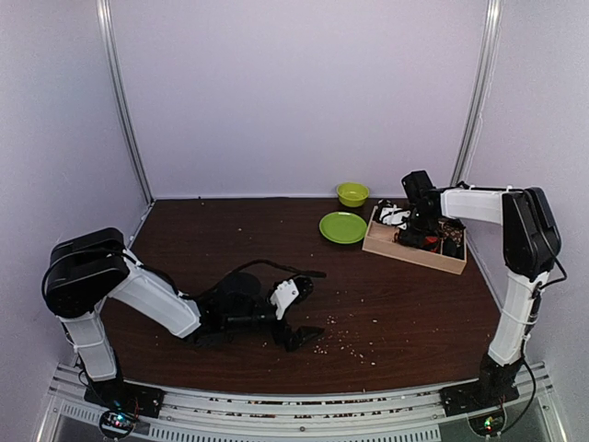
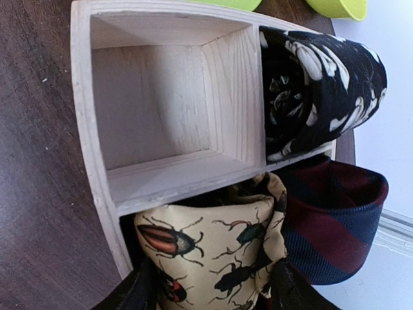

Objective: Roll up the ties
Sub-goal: Place the tie in the storage box, then reset both arms

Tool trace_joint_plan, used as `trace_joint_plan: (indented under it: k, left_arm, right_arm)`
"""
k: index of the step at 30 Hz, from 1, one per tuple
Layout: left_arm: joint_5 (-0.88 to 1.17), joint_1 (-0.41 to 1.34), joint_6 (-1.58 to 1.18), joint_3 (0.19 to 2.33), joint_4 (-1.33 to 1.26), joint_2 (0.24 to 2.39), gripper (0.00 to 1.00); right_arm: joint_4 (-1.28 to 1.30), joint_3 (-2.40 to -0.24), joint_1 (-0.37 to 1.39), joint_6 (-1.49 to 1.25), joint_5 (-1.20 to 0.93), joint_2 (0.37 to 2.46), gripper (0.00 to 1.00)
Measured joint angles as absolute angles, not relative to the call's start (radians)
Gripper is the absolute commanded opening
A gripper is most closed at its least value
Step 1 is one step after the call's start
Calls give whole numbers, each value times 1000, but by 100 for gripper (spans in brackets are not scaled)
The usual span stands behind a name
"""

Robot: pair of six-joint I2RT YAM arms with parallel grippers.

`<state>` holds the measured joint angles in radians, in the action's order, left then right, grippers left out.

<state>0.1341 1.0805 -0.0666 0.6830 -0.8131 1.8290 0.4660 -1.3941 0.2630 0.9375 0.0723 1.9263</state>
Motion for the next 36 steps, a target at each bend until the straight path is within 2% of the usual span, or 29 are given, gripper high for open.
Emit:
trace_joint_plan:
  k: [2, 4, 7, 13, 19, 28, 32, 36]
  left_arm:
    - [134, 1081, -64, 687, -810, 1829, 98]
    - [134, 1081, -62, 695, -807, 1829, 98]
    - [134, 1081, -60, 702, -806, 1829, 98]
    - [125, 1071, -63, 710, -775, 1819, 98]
    - [116, 1001, -115, 755, -617, 1739, 98]
    - [88, 786, -229, 812, -358, 1496, 98]
    - [39, 703, -266, 812, -260, 1376, 98]
    - [-46, 659, -288, 794, -191, 1287, 98]
  right_arm:
    - [471, -1381, 263, 936, 74, 1902, 64]
    - [483, -1367, 263, 937, 79, 1869, 72]
    - [504, -1360, 265, 932, 89, 1808, 99]
    - [522, -1361, 275, 900, 102, 1646, 99]
    - [488, -1359, 299, 765, 107, 1469, 100]
    - [369, -1284, 342, 299, 110, 1259, 100]
    - [313, -1171, 341, 38, -7, 1192, 100]
    - [182, -931, 342, -150, -115, 1123, 99]
